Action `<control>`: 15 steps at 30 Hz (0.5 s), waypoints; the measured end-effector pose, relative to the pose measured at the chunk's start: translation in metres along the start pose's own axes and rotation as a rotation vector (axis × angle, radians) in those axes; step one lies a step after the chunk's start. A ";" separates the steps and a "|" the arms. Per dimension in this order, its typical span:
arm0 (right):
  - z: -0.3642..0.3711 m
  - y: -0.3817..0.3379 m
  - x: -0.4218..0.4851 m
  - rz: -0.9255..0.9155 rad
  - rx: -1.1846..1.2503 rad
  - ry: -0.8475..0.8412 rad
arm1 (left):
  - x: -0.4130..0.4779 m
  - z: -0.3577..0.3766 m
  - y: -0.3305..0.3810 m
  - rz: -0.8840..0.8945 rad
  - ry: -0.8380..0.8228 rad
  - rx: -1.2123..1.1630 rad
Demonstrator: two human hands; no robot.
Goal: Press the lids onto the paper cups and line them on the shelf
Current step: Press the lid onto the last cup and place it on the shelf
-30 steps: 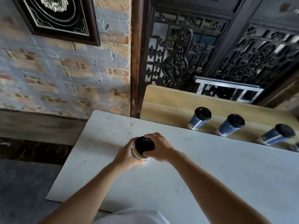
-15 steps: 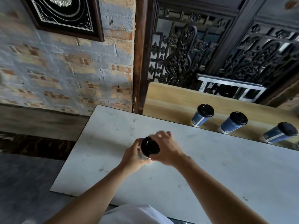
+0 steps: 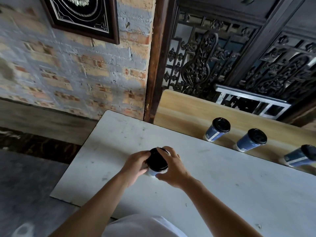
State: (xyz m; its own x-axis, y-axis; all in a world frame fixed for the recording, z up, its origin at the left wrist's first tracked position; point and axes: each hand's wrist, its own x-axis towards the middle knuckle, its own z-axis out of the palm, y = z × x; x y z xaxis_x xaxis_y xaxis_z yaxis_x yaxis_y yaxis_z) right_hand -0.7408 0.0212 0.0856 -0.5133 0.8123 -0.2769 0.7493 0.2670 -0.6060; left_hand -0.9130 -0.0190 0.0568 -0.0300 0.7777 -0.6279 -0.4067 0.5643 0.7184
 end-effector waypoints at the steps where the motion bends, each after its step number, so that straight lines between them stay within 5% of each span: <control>1: -0.003 0.001 0.002 0.049 0.144 -0.005 | 0.000 0.003 -0.001 0.031 0.004 -0.012; 6: -0.003 0.010 0.001 0.410 1.169 0.118 | -0.001 0.006 -0.008 0.201 0.110 0.034; 15: 0.039 0.004 -0.009 0.492 1.364 0.289 | -0.003 0.023 -0.031 0.273 0.210 0.033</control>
State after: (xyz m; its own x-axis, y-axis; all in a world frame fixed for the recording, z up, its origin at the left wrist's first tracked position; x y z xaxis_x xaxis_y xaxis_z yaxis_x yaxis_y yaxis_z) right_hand -0.7491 -0.0048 0.0565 -0.1081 0.7913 -0.6018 -0.2285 -0.6089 -0.7596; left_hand -0.8788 -0.0325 0.0429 -0.3223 0.8295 -0.4562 -0.3278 0.3543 0.8758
